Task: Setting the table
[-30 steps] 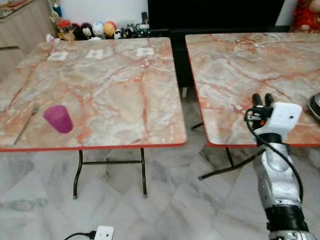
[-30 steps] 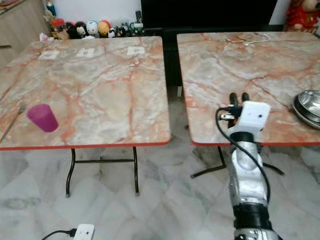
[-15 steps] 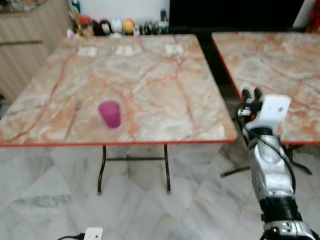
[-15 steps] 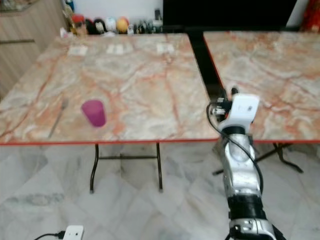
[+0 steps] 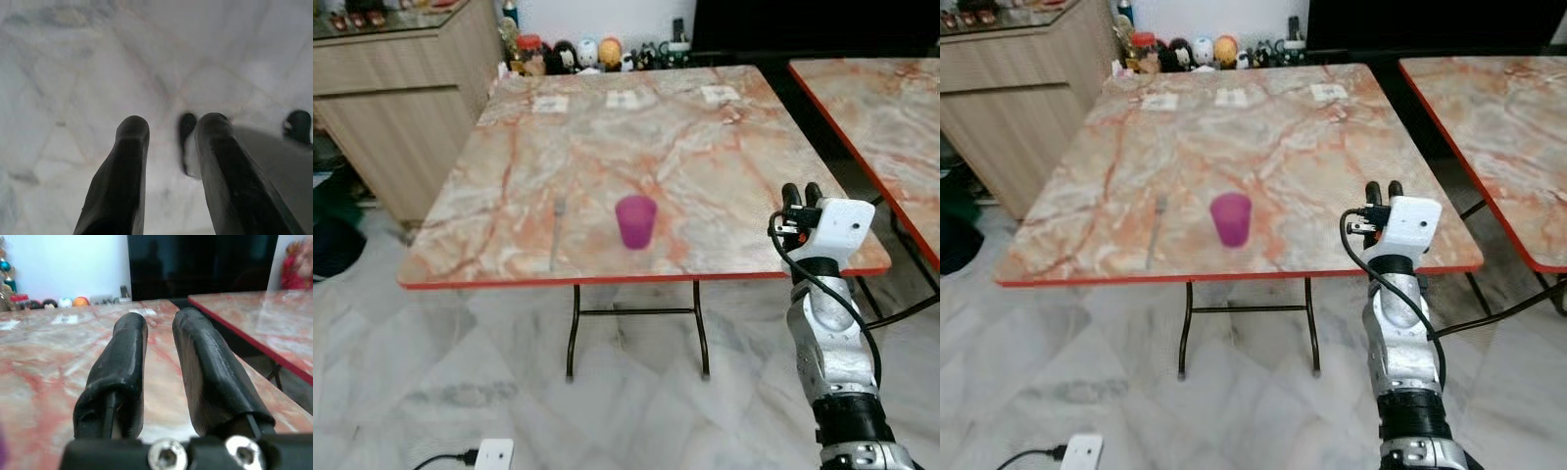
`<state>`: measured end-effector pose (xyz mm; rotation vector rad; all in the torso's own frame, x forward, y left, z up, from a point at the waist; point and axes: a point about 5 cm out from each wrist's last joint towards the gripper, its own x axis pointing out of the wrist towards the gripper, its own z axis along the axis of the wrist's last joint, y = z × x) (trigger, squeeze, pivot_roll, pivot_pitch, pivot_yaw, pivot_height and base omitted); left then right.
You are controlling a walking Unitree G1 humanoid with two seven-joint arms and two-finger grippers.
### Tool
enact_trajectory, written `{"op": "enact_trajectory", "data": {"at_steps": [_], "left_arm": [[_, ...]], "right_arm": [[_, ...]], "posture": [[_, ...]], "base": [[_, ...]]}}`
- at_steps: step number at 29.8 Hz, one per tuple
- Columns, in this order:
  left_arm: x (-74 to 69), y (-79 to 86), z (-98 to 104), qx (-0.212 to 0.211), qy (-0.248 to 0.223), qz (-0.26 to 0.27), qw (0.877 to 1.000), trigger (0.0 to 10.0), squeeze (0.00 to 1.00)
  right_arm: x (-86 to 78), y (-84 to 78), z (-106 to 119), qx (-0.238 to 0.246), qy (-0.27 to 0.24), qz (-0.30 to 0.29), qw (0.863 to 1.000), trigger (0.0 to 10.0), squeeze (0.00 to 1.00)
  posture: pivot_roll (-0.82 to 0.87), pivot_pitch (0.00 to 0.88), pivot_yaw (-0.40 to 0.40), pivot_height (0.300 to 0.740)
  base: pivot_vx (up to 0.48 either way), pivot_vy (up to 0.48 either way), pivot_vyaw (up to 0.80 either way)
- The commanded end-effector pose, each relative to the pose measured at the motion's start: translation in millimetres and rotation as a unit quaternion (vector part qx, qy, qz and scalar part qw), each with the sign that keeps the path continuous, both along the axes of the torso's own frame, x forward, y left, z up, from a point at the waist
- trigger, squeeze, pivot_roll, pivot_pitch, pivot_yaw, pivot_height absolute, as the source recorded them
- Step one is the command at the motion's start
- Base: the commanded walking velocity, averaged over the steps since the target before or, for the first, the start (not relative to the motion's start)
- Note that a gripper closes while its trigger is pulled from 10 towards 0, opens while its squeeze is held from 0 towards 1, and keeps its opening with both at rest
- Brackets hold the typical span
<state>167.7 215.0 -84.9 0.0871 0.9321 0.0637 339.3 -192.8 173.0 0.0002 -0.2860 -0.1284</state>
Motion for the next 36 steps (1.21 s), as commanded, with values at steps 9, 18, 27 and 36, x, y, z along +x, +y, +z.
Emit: {"op": "enact_trajectory", "data": {"at_steps": [9, 18, 27, 36], "left_arm": [[-20.0, 15.8, -4.9, 0.014, 0.029, 0.003, 0.999, 10.0, 0.00], [-25.9, 22.0, -5.4, 0.017, 0.034, 0.005, 0.999, 10.0, 0.00], [-27.3, 19.6, -6.1, 0.016, 0.031, 0.000, 0.999, 10.0, 0.00], [-16.4, 9.7, -4.6, 0.008, 0.021, -0.010, 1.000, 10.0, 0.00]], "right_arm": [[-1.0, 10.8, 6.1, 0.002, -0.016, 0.011, 1.000, 10.0, 0.00], [-0.7, 14.8, 5.4, 0.005, -0.014, 0.015, 1.000, 10.0, 0.00], [-2.3, 13.6, 2.7, -0.001, -0.009, 0.012, 1.000, 10.0, 0.00], [-2.5, 11.9, 1.7, -0.002, -0.004, 0.005, 1.000, 10.0, 0.00]], "posture": [[-0.06, 0.053, 0.040, 0.740], [-0.06, 0.052, 0.045, 0.740], [-0.06, 0.066, 0.049, 0.740], [-0.06, 0.085, 0.051, 0.740]], "base": [[0.000, 0.480, 0.00], [0.000, 0.480, 0.00], [0.000, 0.107, 0.00], [0.000, 0.000, 0.00]]}}
